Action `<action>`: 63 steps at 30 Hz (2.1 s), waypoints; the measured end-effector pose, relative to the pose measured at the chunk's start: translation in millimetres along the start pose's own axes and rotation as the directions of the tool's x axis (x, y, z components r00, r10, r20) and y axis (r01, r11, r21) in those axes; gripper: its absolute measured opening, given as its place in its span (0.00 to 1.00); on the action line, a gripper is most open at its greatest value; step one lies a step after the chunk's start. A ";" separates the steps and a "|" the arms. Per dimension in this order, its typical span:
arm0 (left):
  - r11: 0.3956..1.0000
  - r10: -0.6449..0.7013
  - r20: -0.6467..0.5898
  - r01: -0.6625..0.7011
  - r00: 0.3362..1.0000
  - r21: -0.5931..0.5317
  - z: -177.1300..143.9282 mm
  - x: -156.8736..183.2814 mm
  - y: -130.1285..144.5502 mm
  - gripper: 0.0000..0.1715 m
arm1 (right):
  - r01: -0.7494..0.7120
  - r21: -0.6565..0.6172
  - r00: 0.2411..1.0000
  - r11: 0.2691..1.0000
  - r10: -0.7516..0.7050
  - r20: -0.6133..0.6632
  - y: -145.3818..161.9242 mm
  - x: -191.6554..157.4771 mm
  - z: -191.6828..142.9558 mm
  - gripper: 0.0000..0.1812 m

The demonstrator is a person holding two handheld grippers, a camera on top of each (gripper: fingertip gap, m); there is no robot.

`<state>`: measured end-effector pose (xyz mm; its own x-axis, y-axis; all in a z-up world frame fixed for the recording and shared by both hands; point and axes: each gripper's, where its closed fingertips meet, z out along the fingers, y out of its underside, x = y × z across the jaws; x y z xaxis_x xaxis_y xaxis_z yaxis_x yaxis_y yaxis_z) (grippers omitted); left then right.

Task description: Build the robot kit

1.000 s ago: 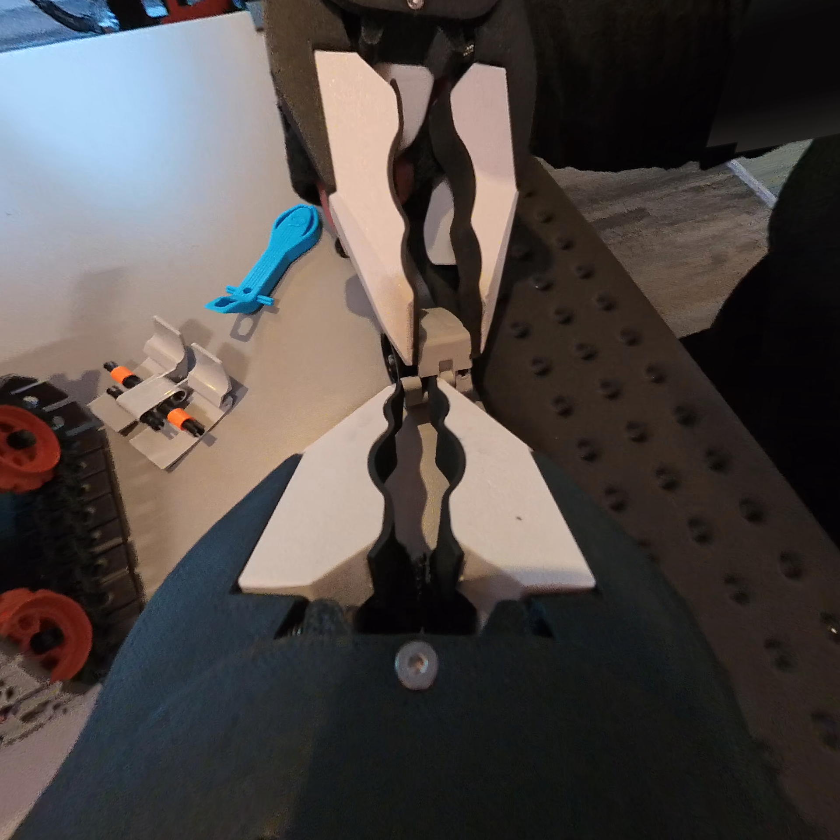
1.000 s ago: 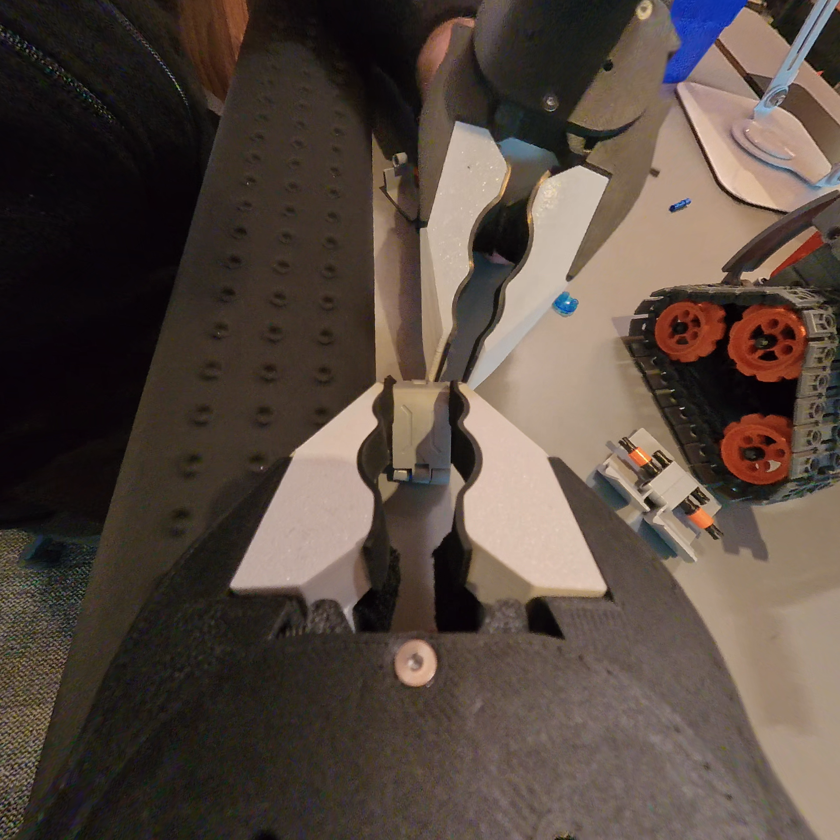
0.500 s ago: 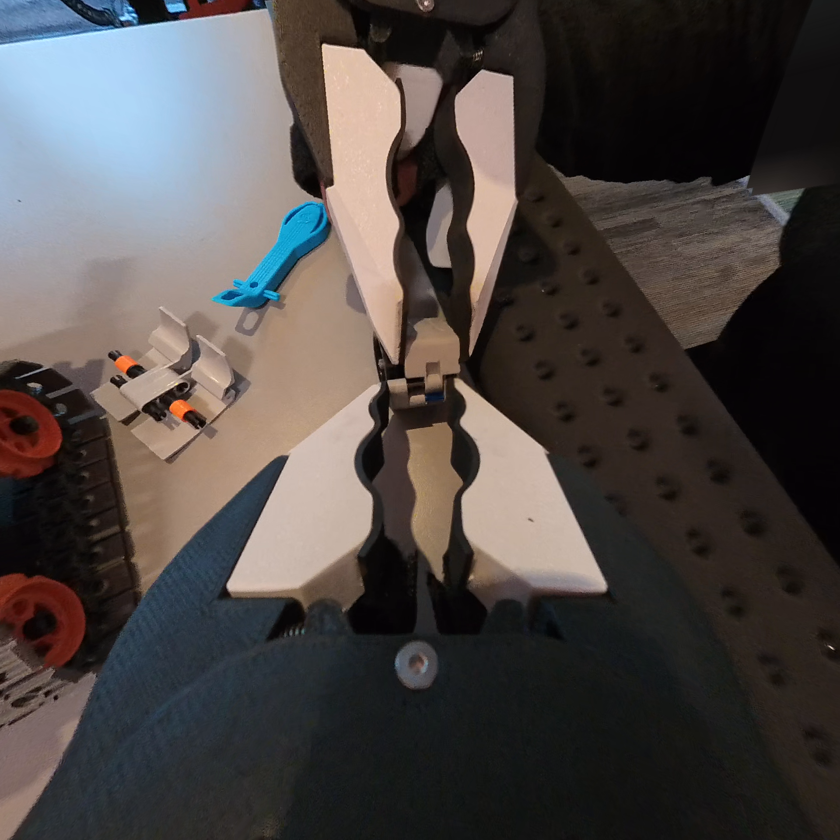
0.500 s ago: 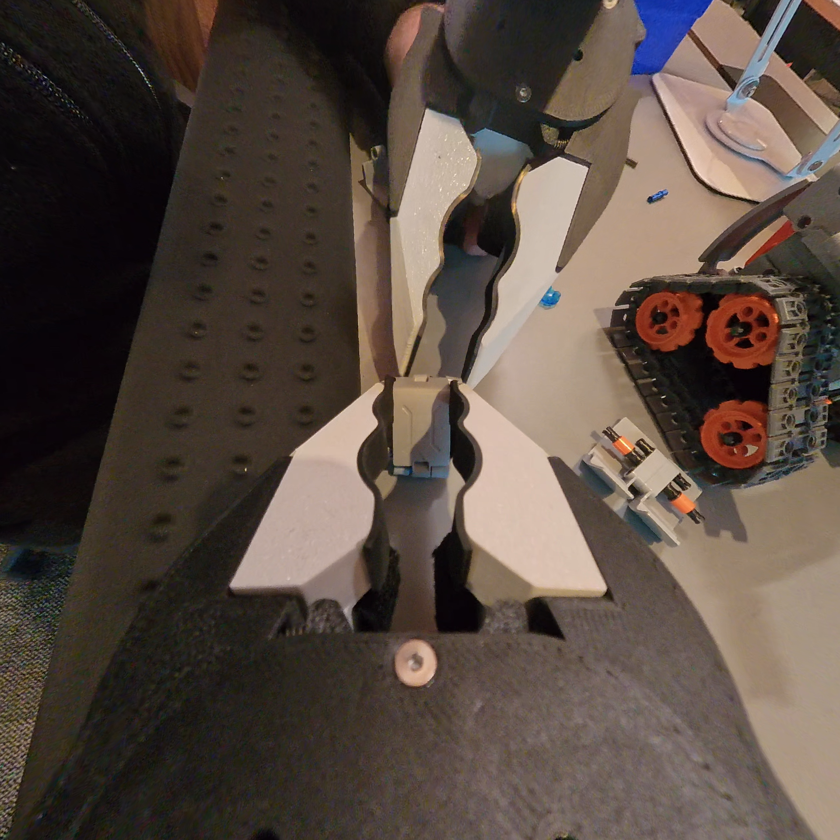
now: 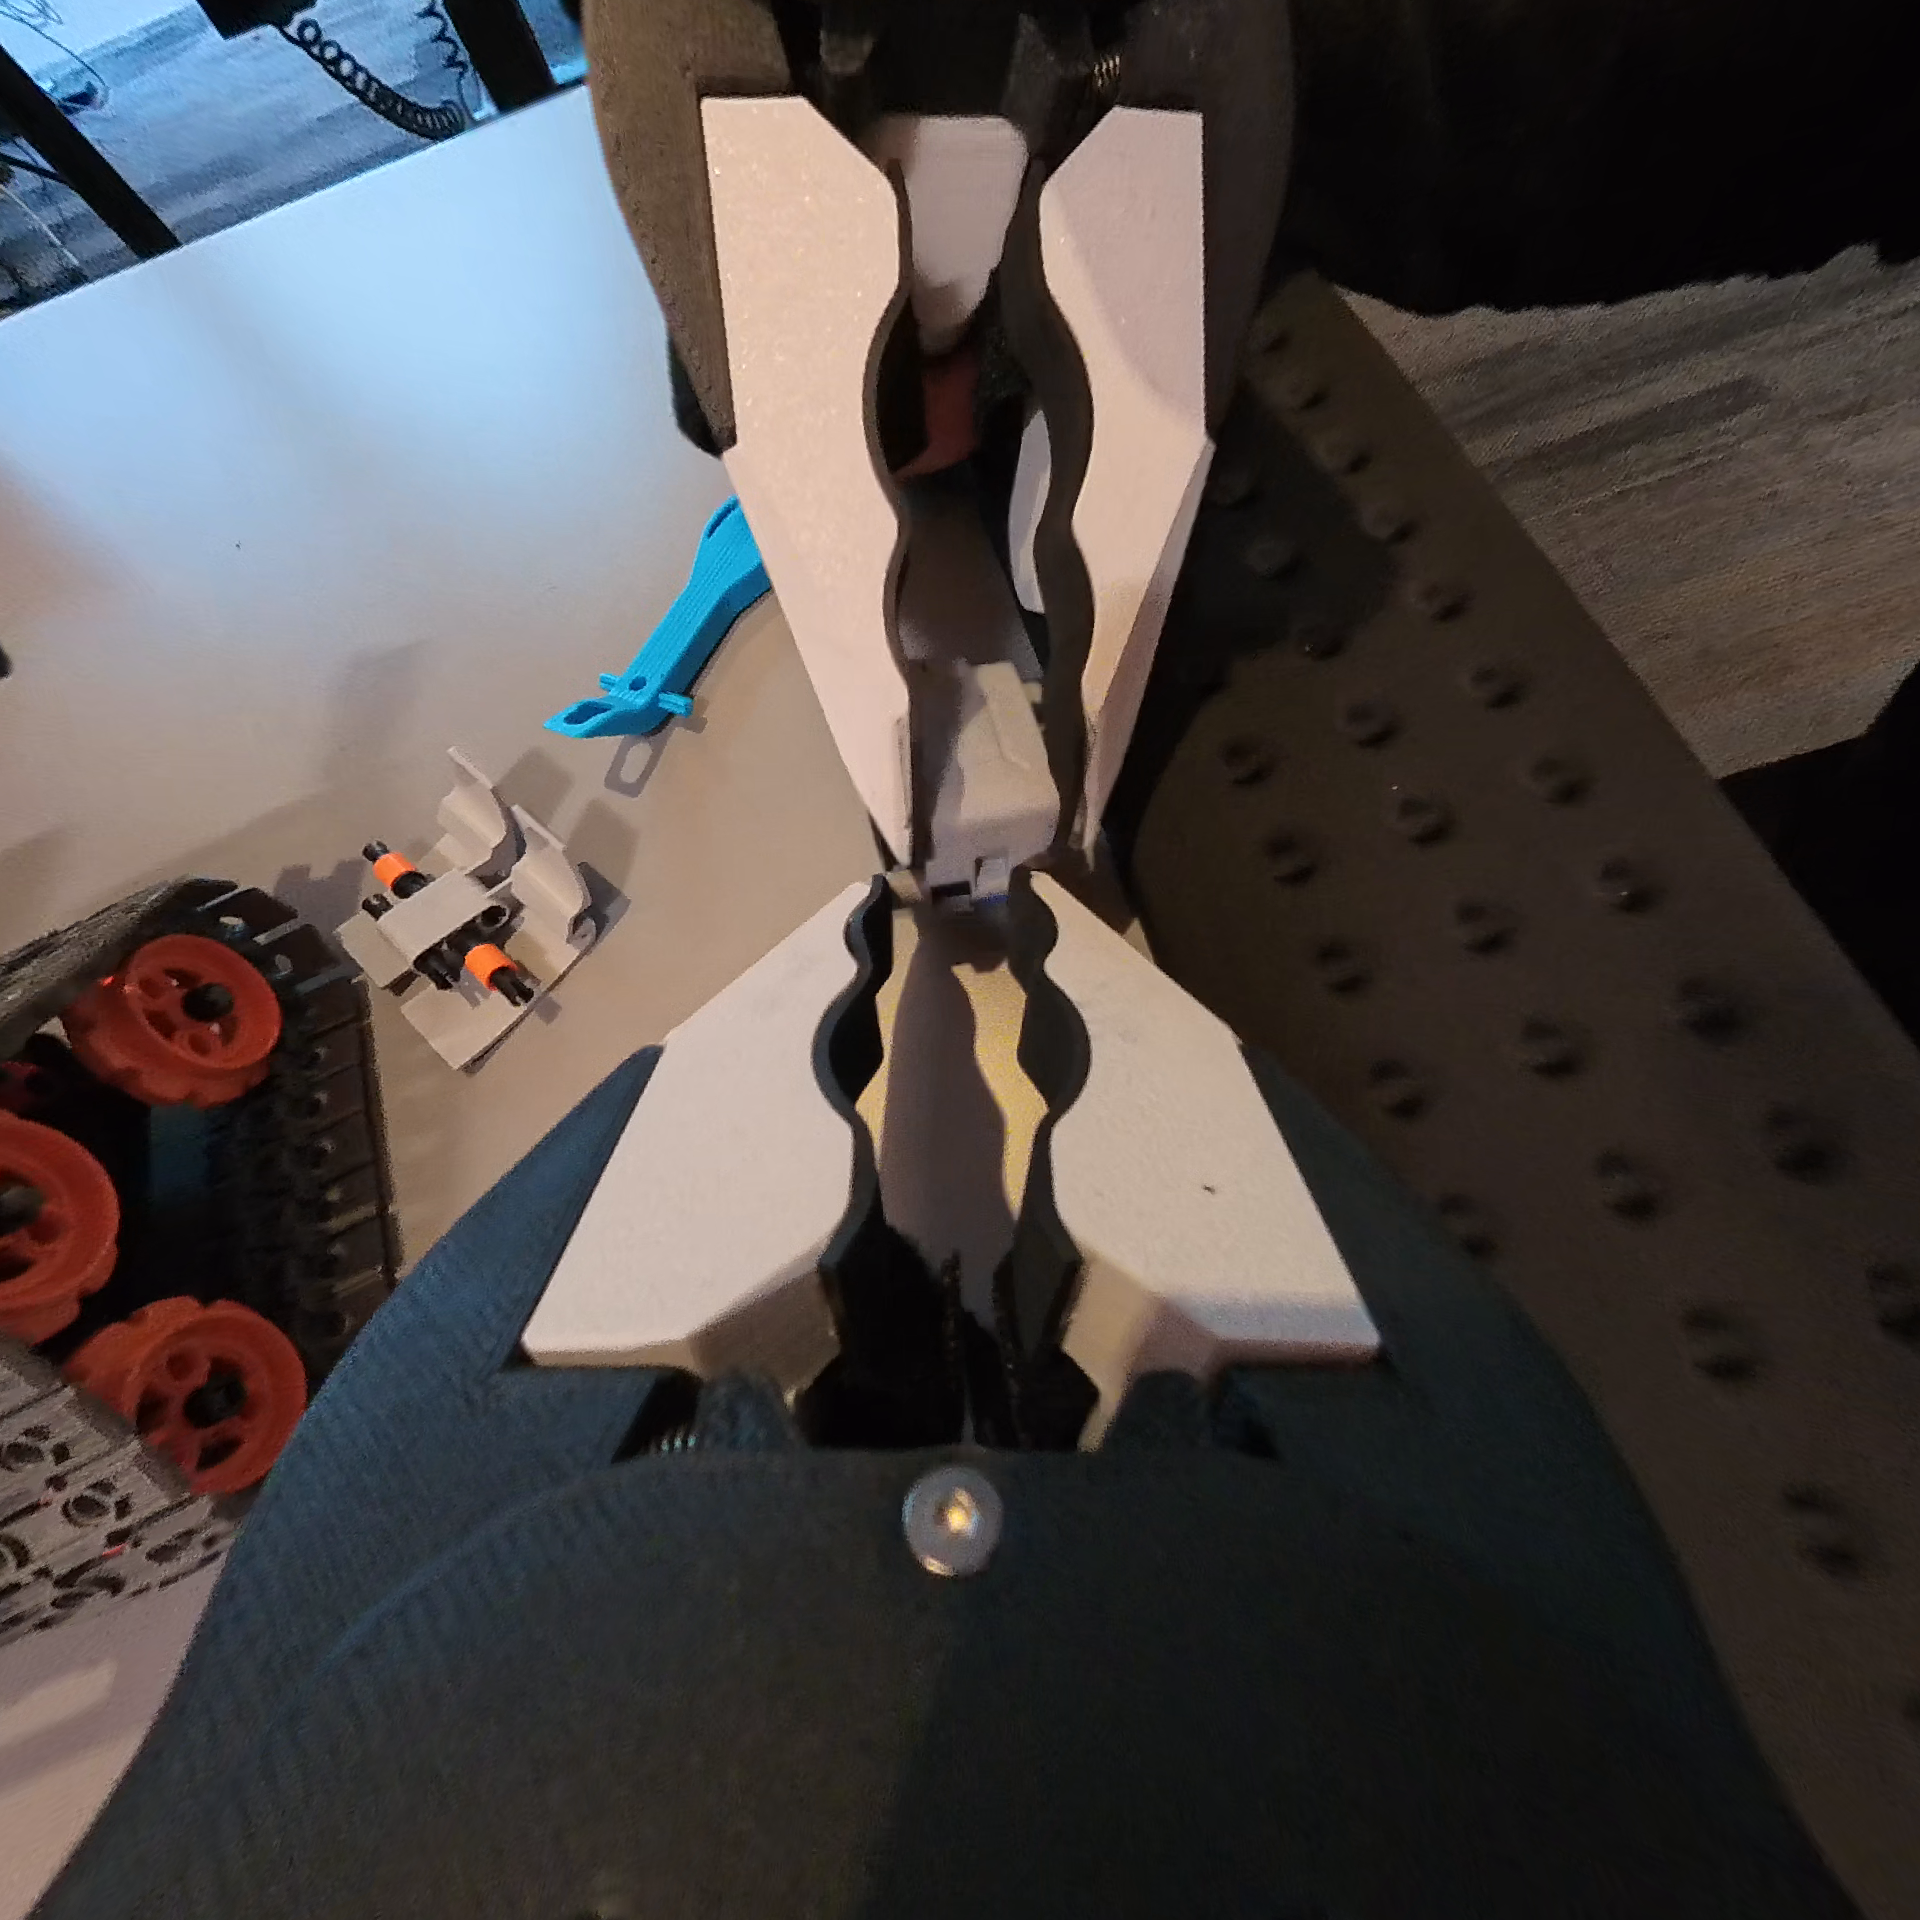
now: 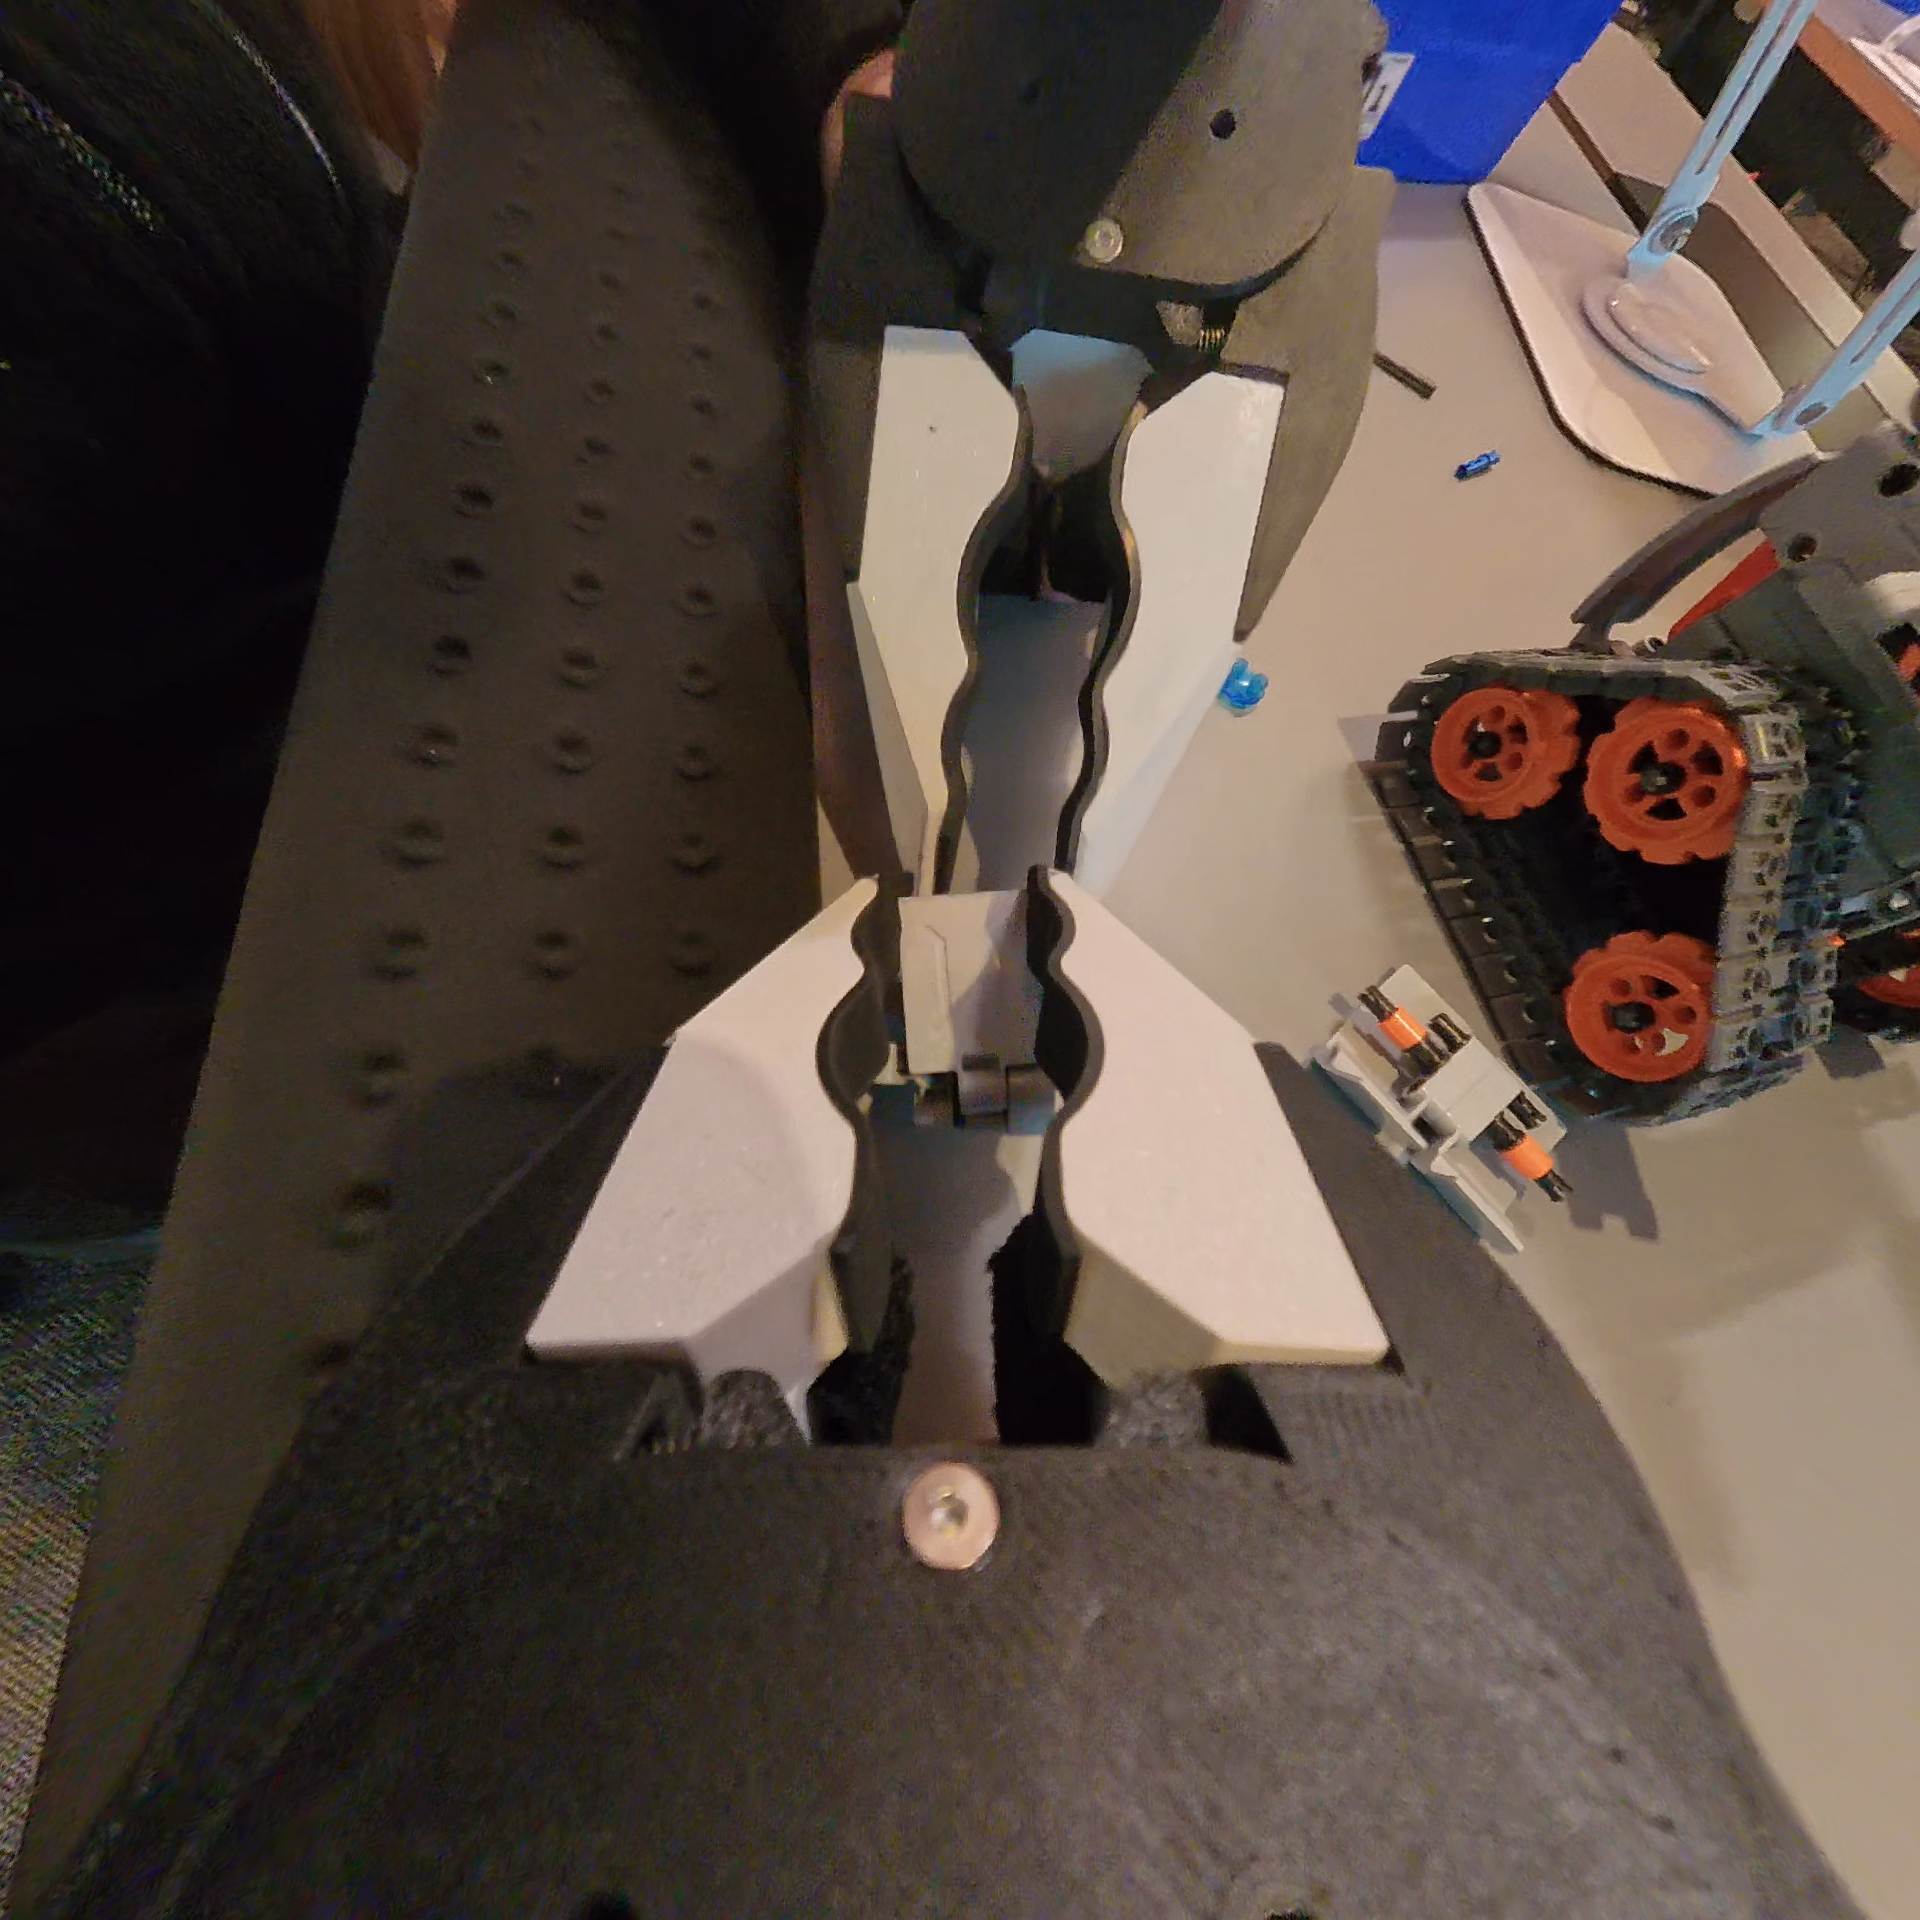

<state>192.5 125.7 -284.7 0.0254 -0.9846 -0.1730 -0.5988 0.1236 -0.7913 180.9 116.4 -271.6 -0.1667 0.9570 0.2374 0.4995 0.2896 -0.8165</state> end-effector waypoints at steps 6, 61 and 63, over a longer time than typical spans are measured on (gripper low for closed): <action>0.997 0.061 0.038 -0.059 0.997 -0.045 5.3 -5.9 2.6 0.11 | 0.000 -0.008 1.000 1.000 0.000 -0.018 2.0 3.3 2.0 0.13; 0.997 0.068 0.109 -0.070 0.992 0.019 -86.1 -0.8 7.7 0.35 | 0.023 -0.196 0.960 0.980 -0.077 -0.270 -33.4 26.8 53.7 0.14; 0.997 0.082 0.127 -0.081 0.989 -0.011 -85.2 -5.5 13.4 0.34 | -0.008 -0.163 0.966 0.987 -0.035 -0.257 -38.5 28.8 50.0 0.14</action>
<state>116.1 122.2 -244.4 0.0775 -0.9476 -0.3101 -0.6080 0.2016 -0.7679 114.3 131.9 -259.7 0.0400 0.9186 0.3931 0.6329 0.2812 -0.7214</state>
